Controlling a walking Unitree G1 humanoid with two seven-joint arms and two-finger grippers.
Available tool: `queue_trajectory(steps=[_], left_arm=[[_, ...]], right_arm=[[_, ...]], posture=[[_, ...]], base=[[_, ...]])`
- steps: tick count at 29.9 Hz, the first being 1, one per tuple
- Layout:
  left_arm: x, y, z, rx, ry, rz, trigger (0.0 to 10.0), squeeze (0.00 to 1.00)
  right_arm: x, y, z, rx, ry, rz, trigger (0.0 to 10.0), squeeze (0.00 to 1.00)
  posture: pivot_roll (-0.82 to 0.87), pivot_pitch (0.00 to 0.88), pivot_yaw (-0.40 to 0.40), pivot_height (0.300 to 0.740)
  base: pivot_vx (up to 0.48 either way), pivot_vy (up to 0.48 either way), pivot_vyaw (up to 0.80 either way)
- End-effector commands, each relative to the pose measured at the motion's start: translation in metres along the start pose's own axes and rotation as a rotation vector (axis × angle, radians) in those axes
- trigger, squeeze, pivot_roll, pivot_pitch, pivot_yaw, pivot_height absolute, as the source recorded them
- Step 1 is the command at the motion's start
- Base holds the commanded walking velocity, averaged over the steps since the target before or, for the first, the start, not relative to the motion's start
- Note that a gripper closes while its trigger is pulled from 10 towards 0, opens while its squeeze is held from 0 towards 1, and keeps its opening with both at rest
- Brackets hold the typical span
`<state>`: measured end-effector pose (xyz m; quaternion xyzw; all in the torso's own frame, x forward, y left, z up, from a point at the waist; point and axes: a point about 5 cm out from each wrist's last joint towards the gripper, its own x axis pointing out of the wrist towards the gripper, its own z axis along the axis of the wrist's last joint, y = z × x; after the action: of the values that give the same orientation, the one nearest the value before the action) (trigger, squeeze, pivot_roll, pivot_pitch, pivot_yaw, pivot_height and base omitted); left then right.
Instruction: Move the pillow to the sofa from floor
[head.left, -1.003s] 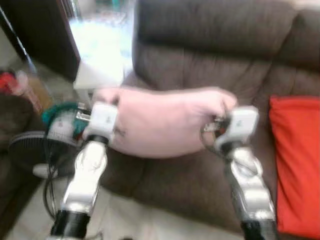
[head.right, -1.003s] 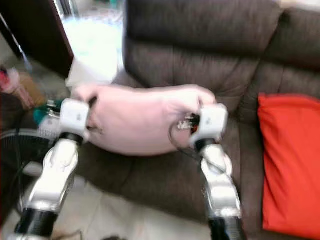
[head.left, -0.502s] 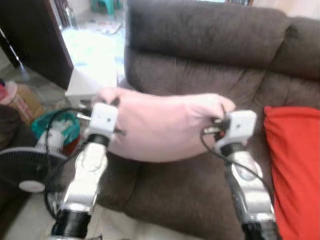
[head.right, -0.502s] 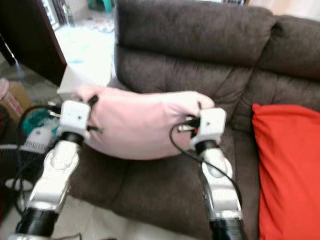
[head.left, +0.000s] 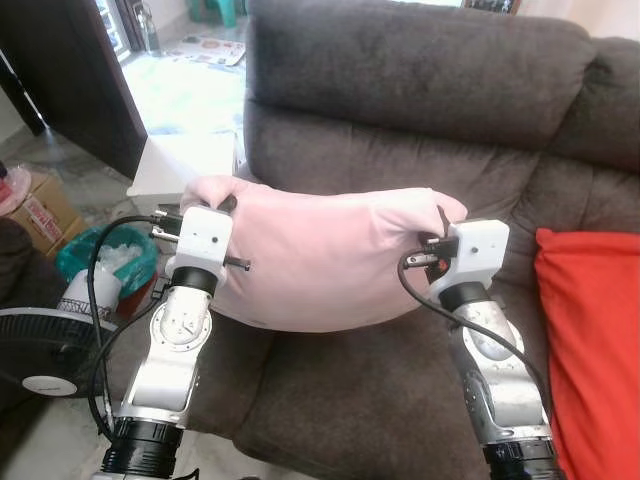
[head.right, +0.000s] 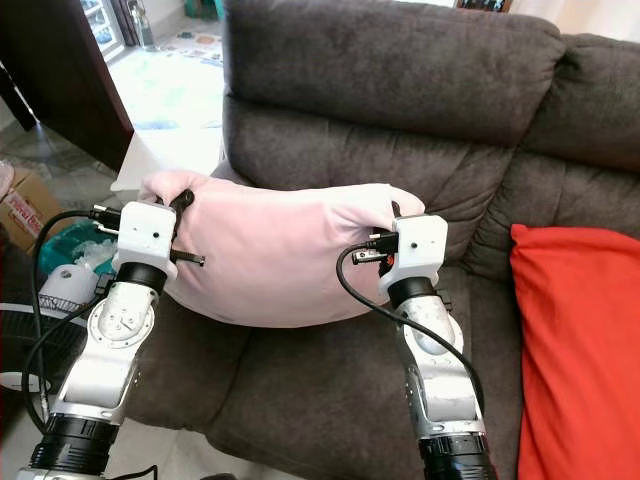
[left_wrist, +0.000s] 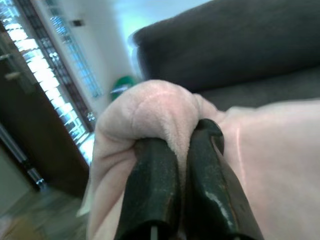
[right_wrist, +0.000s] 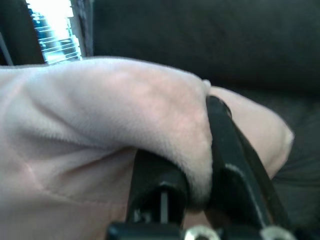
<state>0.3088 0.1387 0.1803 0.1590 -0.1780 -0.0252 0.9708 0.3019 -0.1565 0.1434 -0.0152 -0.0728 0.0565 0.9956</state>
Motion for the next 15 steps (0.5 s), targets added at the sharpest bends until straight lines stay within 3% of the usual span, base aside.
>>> queue_trajectory(steps=[1, 10, 15], left_arm=[[0.003, 0.005, 0.009, 0.003, -0.044, 0.005, 10.0, 0.0], [-0.002, -0.022, 0.003, -0.155, 0.017, -0.209, 10.0, 0.0], [-0.004, -0.034, 0.004, -0.192, 0.034, -0.302, 10.0, 0.0]], right_arm=[[0.006, 0.003, 0.021, -0.007, -0.088, 0.013, 10.0, 0.0], [0.011, -0.003, 0.023, -0.029, -0.076, -0.019, 10.0, 0.0], [0.017, -0.005, 0.027, -0.078, -0.074, -0.018, 10.0, 0.0]], posture=[[0.13, 0.095, -0.024, 0.74], [0.13, 0.091, -0.027, 0.74], [0.13, 0.084, -0.03, 0.74]], base=[[0.285, 0.0, 0.0], [0.032, 0.0, 0.0], [0.0, 0.0, 0.0]])
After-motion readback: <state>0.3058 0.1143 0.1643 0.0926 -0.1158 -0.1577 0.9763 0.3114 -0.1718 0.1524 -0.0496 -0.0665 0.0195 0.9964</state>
